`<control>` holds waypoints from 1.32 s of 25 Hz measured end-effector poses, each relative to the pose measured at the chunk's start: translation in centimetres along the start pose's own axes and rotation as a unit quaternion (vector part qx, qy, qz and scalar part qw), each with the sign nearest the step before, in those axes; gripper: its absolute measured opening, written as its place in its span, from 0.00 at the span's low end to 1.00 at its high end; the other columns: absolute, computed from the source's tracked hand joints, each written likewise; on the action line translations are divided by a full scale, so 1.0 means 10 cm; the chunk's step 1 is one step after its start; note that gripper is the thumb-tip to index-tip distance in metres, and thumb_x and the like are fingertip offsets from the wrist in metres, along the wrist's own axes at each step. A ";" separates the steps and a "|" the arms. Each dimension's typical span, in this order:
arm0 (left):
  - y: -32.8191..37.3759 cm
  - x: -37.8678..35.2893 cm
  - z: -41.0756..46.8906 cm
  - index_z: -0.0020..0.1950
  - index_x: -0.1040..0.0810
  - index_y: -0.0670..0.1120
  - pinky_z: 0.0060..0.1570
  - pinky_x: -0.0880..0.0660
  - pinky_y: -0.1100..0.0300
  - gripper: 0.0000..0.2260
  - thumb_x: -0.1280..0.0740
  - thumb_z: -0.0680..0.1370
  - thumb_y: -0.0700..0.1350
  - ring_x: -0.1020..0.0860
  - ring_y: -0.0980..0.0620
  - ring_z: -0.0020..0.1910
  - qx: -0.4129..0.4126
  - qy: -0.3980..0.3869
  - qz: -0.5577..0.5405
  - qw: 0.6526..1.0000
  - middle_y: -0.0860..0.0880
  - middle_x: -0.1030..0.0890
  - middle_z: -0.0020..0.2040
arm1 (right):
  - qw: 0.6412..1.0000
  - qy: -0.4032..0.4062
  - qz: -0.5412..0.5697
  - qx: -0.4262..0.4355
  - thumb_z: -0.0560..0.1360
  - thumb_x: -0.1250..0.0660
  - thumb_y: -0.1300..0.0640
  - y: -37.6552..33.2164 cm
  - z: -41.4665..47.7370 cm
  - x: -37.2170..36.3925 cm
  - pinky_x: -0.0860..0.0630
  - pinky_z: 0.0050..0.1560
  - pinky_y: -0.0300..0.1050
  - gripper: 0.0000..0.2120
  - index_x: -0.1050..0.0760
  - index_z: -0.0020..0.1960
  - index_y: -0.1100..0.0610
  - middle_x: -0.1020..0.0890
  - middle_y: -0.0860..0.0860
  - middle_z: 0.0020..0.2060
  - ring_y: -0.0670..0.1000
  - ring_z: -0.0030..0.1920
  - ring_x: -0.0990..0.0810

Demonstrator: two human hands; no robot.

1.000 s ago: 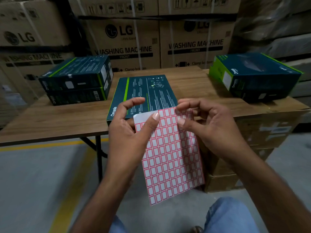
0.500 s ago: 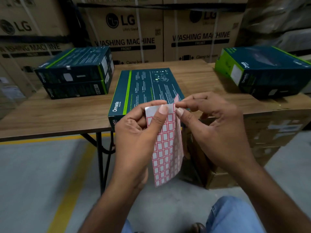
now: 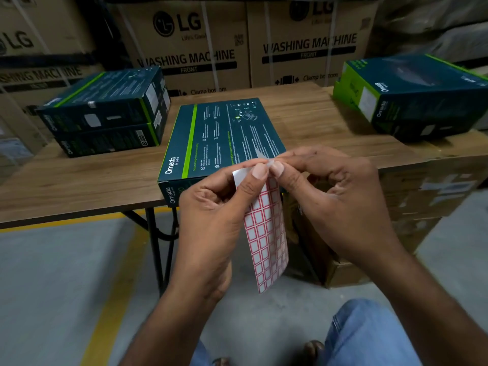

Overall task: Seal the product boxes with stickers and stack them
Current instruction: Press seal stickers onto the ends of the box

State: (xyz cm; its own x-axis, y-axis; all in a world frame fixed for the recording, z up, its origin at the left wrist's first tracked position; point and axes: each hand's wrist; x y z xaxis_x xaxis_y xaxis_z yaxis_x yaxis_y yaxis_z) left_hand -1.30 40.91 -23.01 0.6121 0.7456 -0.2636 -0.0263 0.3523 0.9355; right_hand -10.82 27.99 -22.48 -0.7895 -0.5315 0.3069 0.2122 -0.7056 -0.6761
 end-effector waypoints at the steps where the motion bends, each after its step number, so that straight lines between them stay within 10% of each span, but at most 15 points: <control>1: -0.01 0.00 0.00 0.54 0.13 0.42 0.55 0.17 0.52 0.08 0.26 0.76 0.42 0.13 0.47 0.50 -0.002 -0.006 0.003 1.000 0.43 0.12 0.49 | 1.000 0.001 0.001 -0.002 0.80 0.27 0.56 0.01 0.00 0.01 0.20 0.50 0.38 0.06 0.13 0.54 0.55 0.13 0.45 0.48 0.45 0.53 0.15; 33: 0.01 -0.28 -0.04 0.54 0.16 0.48 0.43 0.17 0.60 0.04 0.28 0.80 0.41 0.13 0.52 0.42 -0.076 -0.004 0.068 0.995 0.47 0.12 0.43 | 0.994 0.037 0.048 -0.092 0.81 0.28 0.57 -0.05 -0.01 0.22 0.19 0.40 0.35 0.04 0.17 0.48 0.57 0.13 0.45 0.39 0.42 0.41 0.13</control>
State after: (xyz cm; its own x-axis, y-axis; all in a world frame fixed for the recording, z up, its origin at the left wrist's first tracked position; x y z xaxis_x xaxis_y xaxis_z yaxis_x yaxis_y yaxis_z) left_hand -3.35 39.03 -22.31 0.6005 0.7880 -0.1357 -0.2281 0.3314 0.9155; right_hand -12.67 27.25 -21.51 -0.8125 -0.5514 0.1889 0.1855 -0.5519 -0.8130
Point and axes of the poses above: each hand's wrist, its own z-axis towards the middle knuckle, its own x-axis out of the back of the hand, y = z × x
